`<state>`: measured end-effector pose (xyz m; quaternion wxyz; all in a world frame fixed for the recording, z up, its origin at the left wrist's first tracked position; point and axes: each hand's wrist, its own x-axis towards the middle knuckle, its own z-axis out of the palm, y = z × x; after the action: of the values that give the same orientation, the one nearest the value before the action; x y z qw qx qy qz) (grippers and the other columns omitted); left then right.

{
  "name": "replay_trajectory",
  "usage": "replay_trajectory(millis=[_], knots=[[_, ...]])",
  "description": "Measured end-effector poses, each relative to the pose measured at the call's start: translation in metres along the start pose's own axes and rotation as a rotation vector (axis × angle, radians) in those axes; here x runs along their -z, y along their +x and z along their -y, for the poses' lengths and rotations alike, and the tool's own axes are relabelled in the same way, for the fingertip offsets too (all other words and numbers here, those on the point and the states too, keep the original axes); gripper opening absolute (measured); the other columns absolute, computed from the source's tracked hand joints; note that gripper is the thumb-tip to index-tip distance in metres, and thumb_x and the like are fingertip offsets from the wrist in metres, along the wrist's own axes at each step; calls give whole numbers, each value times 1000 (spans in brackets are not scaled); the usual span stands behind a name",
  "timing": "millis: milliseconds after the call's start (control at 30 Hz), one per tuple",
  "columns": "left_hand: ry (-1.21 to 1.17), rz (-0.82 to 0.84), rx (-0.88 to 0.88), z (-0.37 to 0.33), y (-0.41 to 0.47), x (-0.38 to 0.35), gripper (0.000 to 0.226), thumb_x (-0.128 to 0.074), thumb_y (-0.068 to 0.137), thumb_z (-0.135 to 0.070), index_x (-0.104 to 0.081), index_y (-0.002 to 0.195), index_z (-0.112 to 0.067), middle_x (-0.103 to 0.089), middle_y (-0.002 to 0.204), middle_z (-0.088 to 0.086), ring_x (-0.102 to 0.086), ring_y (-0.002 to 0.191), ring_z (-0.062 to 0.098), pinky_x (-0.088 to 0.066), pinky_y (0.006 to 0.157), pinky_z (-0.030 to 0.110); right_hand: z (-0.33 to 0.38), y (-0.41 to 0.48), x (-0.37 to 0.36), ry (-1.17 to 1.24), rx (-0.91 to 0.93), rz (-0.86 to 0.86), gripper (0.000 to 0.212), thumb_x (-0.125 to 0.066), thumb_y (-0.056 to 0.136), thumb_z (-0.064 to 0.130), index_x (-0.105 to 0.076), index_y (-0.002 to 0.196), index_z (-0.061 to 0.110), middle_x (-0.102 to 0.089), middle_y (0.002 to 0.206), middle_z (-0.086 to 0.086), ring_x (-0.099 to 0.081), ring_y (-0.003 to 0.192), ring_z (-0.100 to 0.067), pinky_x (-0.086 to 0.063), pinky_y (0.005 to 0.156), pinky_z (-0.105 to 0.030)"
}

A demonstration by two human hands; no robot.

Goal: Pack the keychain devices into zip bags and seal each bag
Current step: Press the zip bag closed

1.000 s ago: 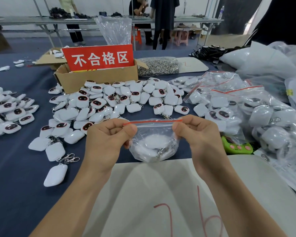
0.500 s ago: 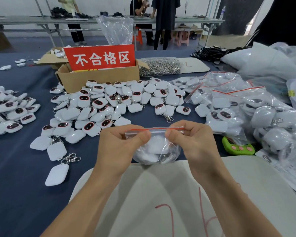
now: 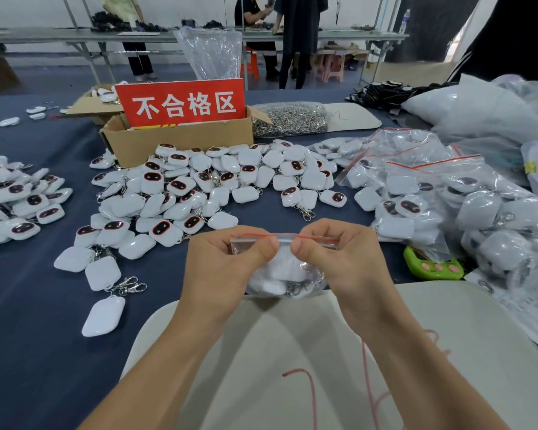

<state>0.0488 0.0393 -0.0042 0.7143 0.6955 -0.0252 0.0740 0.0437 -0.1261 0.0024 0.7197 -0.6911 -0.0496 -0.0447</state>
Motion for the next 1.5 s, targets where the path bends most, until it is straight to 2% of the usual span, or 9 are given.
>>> replay_trajectory(millis=[300, 433, 500, 733, 833, 1033, 1267, 1367, 1500], knots=[[-71, 61, 53, -3, -4, -3, 10, -82, 80, -4, -82, 74, -13, -76, 71, 9, -71, 63, 13, -54, 54, 23, 0, -2, -2, 15, -21, 37, 7, -79, 72, 17, -75, 70, 12, -71, 69, -11, -64, 64, -17, -50, 59, -25], [-86, 45, 54, -1, -5, -4, 7, -83, 79, -5, -82, 75, -12, -76, 71, 9, -71, 63, 15, -60, 53, 32, -2, -1, -1, 14, -17, 17, 12, -83, 78, 3, -72, 74, 0, -71, 80, -29, -65, 68, -27, -51, 63, -36], [-108, 39, 83, -1, -6, -6, 8, -82, 79, -5, -82, 76, -12, -74, 71, 8, -73, 66, 21, -63, 56, 42, -2, 0, -1, -2, -25, 8, 12, -82, 80, 3, -72, 75, 2, -72, 81, -27, -65, 69, -26, -51, 62, -38], [-102, -34, 114, 0, -4, -2, 14, -85, 68, -20, -83, 80, -14, -77, 81, 15, -73, 72, 25, -63, 58, 45, 2, 2, 9, 20, -54, 33, 11, -77, 83, -4, -79, 79, 6, -73, 74, -17, -65, 65, -21, -54, 61, -30], [-108, -4, 130, -1, -3, 0, 17, -86, 65, -20, -83, 81, -14, -78, 79, 12, -73, 67, 19, -59, 53, 32, 2, 1, 9, 17, -18, 15, 15, -75, 84, -7, -79, 79, 6, -73, 73, -20, -65, 64, -22, -54, 60, -29], [-82, 28, 139, 1, -2, 3, 13, -81, 80, 1, -83, 80, -12, -78, 80, 12, -74, 68, 18, -59, 53, 32, 1, 3, 3, 9, 5, -21, 32, -74, 83, -10, -76, 65, 16, -69, 63, -8, -60, 57, -18, -50, 56, -28], [-115, -32, 126, 2, -1, -1, 11, -77, 81, 6, -80, 78, -4, -76, 80, 21, -71, 65, 22, -58, 56, 30, 1, -1, -1, 52, 2, 17, 4, -73, 76, 7, -75, 74, 9, -67, 66, -9, -59, 61, -16, -49, 58, -24], [-137, 3, 137, -2, -4, -2, 6, -80, 81, 1, -81, 80, -5, -76, 77, 18, -73, 64, 21, -59, 54, 32, 1, -3, -5, -21, 14, 38, 4, -75, 80, 5, -75, 76, 8, -71, 74, -20, -64, 66, -16, -53, 60, -28], [-92, 42, 114, -3, -7, -4, 9, -80, 81, -1, -83, 82, -10, -78, 81, 13, -75, 70, 19, -59, 54, 31, 0, -1, -3, 3, 5, -11, 14, -77, 75, 5, -73, 65, 14, -68, 67, -14, -61, 61, -18, -49, 56, -26]])
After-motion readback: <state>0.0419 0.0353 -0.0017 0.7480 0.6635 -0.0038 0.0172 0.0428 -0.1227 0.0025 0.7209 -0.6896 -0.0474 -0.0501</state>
